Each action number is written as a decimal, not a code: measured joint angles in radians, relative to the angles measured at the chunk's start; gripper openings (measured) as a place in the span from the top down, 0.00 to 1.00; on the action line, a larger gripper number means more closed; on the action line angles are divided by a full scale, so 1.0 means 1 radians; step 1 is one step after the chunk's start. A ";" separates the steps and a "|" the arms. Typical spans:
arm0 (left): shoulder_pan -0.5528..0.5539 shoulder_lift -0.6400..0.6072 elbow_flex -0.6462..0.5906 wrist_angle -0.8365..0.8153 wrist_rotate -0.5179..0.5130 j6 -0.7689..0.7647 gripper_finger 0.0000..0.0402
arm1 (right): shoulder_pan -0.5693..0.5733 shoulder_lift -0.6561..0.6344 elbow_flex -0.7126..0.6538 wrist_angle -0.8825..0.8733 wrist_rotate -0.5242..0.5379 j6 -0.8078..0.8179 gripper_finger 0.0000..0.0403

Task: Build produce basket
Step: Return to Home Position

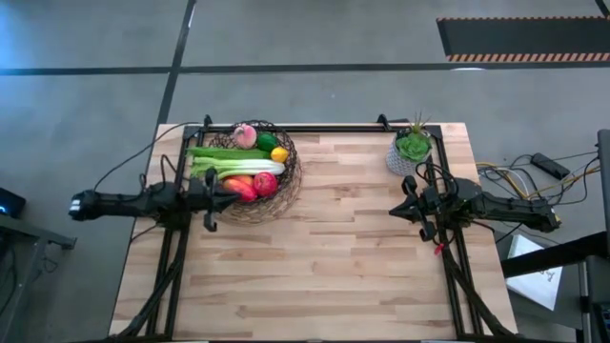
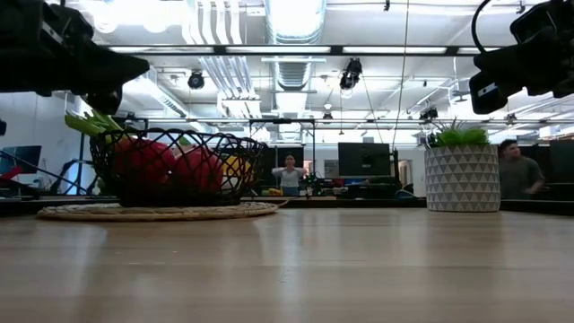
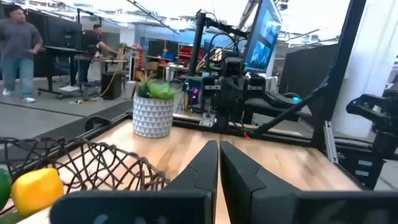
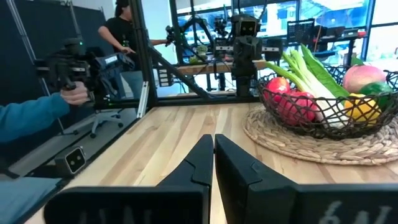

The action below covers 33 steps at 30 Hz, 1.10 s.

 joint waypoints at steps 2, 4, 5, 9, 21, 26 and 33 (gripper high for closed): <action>0.000 -0.062 0.000 -0.082 -0.001 0.001 1.00 | 0.000 0.000 0.000 0.000 0.000 -0.005 0.98; 0.000 -0.118 0.000 -0.146 -0.015 -0.003 1.00 | 0.000 0.000 0.000 -0.001 0.001 -0.005 0.98; 0.001 -0.114 0.000 -0.144 -0.015 -0.003 1.00 | 0.000 -0.002 0.000 0.000 0.000 -0.001 0.98; 0.002 -0.079 -0.001 -0.145 -0.024 -0.004 1.00 | -0.001 -0.020 0.000 -0.002 0.005 0.007 0.98; 0.003 -0.091 -0.001 -0.148 -0.031 -0.003 1.00 | 0.001 0.060 -0.019 0.004 0.298 0.078 0.98; 0.003 -0.064 -0.001 -0.149 -0.032 -0.007 1.00 | 0.000 0.128 -0.019 0.003 0.300 0.052 0.98; 0.003 -0.003 -0.001 -0.149 -0.033 -0.019 1.00 | 0.000 0.165 -0.020 0.034 0.140 -0.025 0.98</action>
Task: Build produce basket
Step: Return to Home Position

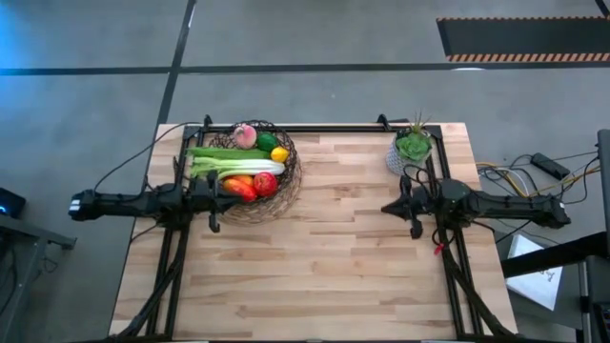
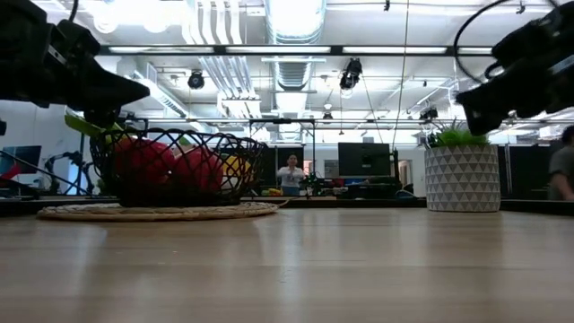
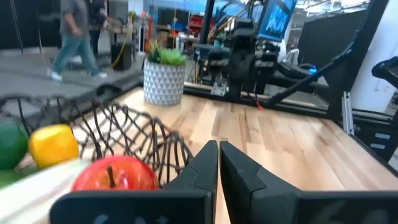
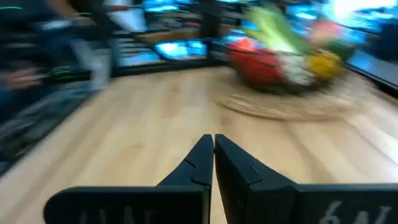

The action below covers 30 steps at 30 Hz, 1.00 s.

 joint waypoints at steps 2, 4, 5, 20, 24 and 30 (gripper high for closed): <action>0.000 0.021 0.000 0.001 0.000 -0.019 1.00 | 0.000 -0.016 0.000 0.021 -0.094 -0.015 0.98; 0.000 0.040 0.000 0.002 0.000 -0.020 1.00 | 0.000 -0.041 0.000 0.029 -0.147 -0.014 0.98; 0.000 0.047 0.000 0.002 0.000 -0.020 1.00 | 0.000 -0.056 0.000 0.025 -0.156 -0.010 0.98; -0.001 -0.094 0.000 0.014 0.179 0.026 1.00 | 0.000 -0.145 0.000 0.012 -0.150 -0.001 0.98; -0.001 -0.086 0.000 -0.005 0.197 0.034 1.00 | 0.000 -0.144 0.000 0.010 -0.107 -0.021 0.98; 0.000 -0.046 0.000 -0.005 0.197 0.037 1.00 | -0.001 -0.130 0.000 0.005 -0.075 -0.095 0.98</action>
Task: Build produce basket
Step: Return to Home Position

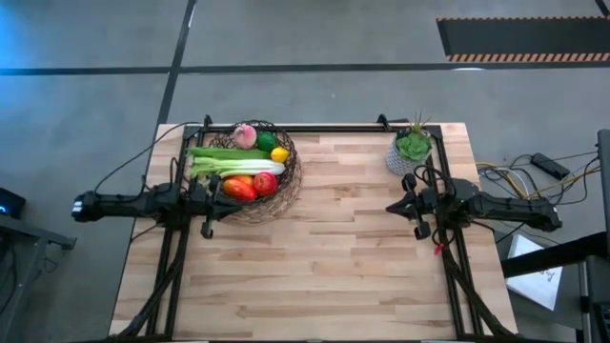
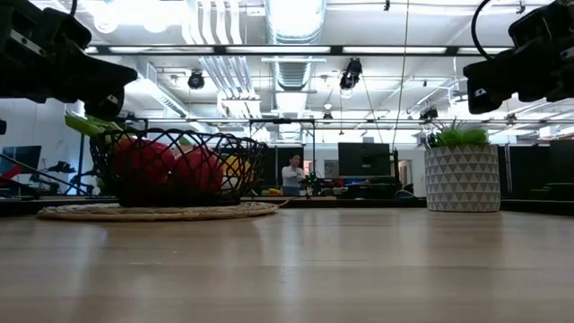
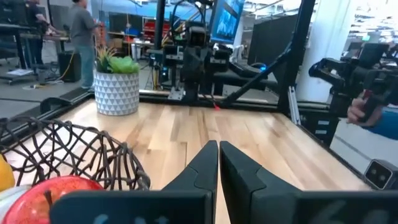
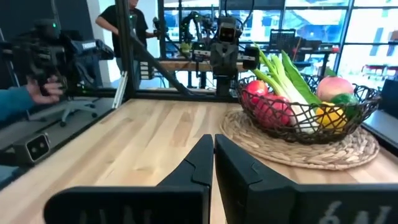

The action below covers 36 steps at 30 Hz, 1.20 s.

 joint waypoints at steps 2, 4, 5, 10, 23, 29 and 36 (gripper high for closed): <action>0.000 0.010 0.000 -0.004 0.000 0.000 1.00 | 0.000 0.000 0.000 -0.001 0.000 -0.010 0.98; 0.000 0.020 0.000 -0.001 0.000 0.000 1.00 | 0.000 -0.001 0.000 -0.001 0.000 -0.006 0.98; 0.000 0.024 0.000 0.000 0.000 0.000 1.00 | 0.000 -0.003 0.000 0.000 0.000 0.010 0.98; 0.000 0.042 0.000 -0.001 0.000 0.000 1.00 | 0.000 -0.001 0.000 -0.001 0.000 0.071 0.98; 0.000 0.074 0.000 -0.001 0.000 0.001 1.00 | 0.000 -0.001 0.000 -0.001 0.000 0.062 0.98; 0.000 0.085 0.000 0.001 0.001 0.001 1.00 | 0.000 -0.001 0.000 -0.001 0.000 0.061 0.98; 0.000 0.086 0.000 0.000 0.001 0.001 1.00 | 0.000 -0.001 0.000 -0.001 0.000 0.061 0.98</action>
